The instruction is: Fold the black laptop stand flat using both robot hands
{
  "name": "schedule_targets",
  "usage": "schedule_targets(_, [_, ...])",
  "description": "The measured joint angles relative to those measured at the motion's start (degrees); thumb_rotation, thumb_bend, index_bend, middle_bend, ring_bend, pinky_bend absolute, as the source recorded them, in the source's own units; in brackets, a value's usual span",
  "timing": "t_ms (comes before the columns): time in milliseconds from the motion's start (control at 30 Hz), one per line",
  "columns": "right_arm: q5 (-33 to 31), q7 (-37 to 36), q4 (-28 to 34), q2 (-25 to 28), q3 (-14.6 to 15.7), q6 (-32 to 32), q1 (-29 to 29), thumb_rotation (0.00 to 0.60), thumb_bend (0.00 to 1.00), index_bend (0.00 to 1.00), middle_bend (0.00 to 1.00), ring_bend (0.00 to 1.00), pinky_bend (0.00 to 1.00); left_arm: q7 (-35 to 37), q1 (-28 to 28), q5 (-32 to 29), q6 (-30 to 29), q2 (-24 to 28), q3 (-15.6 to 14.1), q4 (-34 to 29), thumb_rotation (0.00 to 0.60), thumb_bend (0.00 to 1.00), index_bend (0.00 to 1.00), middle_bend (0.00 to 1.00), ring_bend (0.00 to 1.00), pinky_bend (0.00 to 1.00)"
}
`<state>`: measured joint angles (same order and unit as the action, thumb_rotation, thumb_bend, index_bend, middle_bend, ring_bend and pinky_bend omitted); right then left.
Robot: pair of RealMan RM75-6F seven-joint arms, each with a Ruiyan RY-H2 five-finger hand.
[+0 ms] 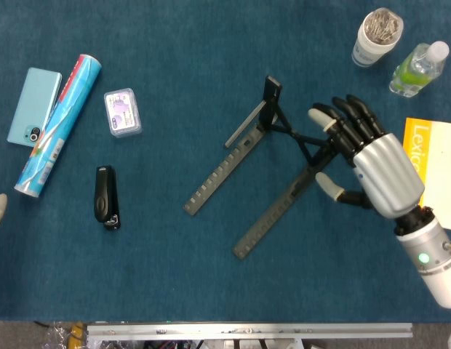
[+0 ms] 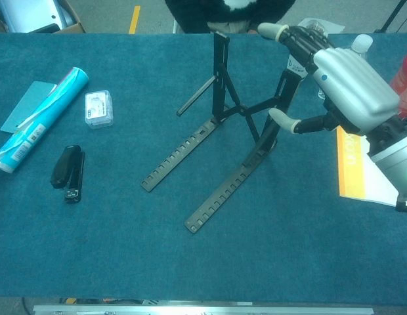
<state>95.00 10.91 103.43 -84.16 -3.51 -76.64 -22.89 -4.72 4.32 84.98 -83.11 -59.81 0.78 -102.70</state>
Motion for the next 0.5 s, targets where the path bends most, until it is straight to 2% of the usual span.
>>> schedule_targets(300, [0.2,-4.1,6.3,1.8,0.3,5.0,-2.7,0.600,0.28,0.00,0.11,0.00,0.00,-0.5,0.0,0.3,-0.1,0.1,-0.1,-0.6,0.600,0.32,0.00,0.00,0.00,0.00])
schedule_targets(500, [-3.2,-7.2,6.1,-1.0,-0.3,12.6,-6.6,0.600,0.28,0.00,0.11,0.00,0.00,-0.7,-0.1,0.3,-0.3,0.3,-0.1,-0.7,0.600,0.32,0.00,0.00,0.00,0.00])
